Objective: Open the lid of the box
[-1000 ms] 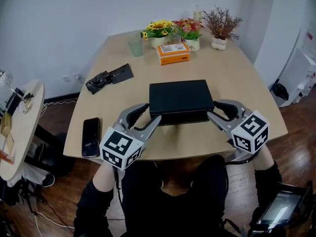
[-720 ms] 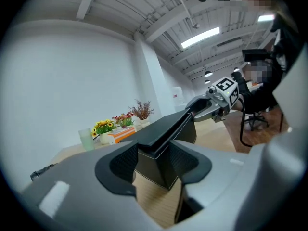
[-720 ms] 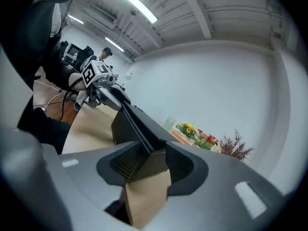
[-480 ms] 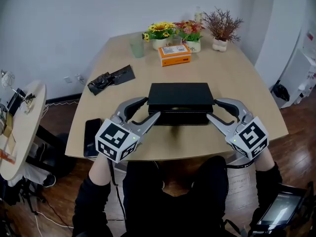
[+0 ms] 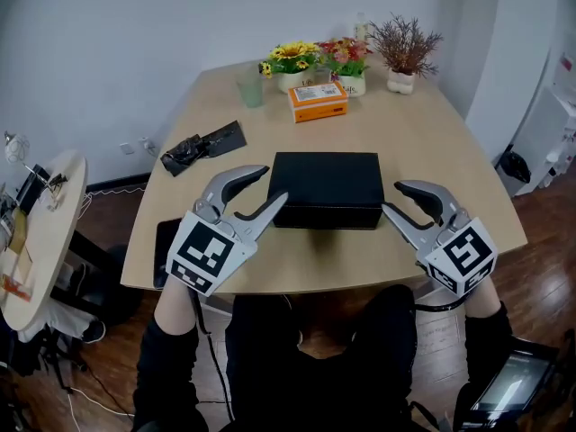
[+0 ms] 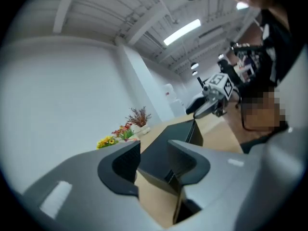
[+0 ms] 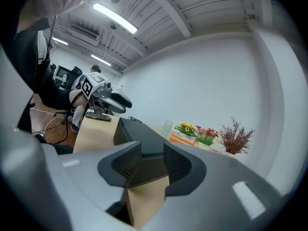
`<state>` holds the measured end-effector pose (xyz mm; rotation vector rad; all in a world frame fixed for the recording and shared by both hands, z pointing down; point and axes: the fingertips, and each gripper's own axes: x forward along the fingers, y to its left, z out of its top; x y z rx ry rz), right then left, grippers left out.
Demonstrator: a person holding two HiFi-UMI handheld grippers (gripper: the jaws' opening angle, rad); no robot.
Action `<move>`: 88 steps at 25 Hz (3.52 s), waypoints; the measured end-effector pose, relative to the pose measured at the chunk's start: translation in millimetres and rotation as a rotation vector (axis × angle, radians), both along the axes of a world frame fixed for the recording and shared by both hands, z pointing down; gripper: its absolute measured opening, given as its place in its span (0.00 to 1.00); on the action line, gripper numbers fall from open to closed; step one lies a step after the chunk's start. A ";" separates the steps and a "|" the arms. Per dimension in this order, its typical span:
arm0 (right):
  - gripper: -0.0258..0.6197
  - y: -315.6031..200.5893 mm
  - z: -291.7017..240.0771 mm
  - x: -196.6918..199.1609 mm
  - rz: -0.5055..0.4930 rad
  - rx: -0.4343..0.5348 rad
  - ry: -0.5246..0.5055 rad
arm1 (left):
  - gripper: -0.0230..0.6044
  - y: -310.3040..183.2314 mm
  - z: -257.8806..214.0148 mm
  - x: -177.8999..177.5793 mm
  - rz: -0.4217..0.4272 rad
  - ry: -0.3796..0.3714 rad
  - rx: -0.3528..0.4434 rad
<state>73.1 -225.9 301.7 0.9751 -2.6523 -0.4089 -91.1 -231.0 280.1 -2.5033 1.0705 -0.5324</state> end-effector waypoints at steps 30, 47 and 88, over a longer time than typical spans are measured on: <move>0.47 -4.3 -0.2 -17.2 -0.101 -0.259 -0.074 | 0.47 -13.2 28.1 -1.5 0.136 0.112 -0.305; 0.29 3.7 21.2 -24.4 -0.032 -0.141 -0.029 | 0.42 -106.0 -20.0 10.0 0.093 0.270 -0.272; 0.17 66.2 -80.9 73.2 0.425 0.371 -0.611 | 0.30 104.1 -34.6 -34.8 -0.271 0.469 0.357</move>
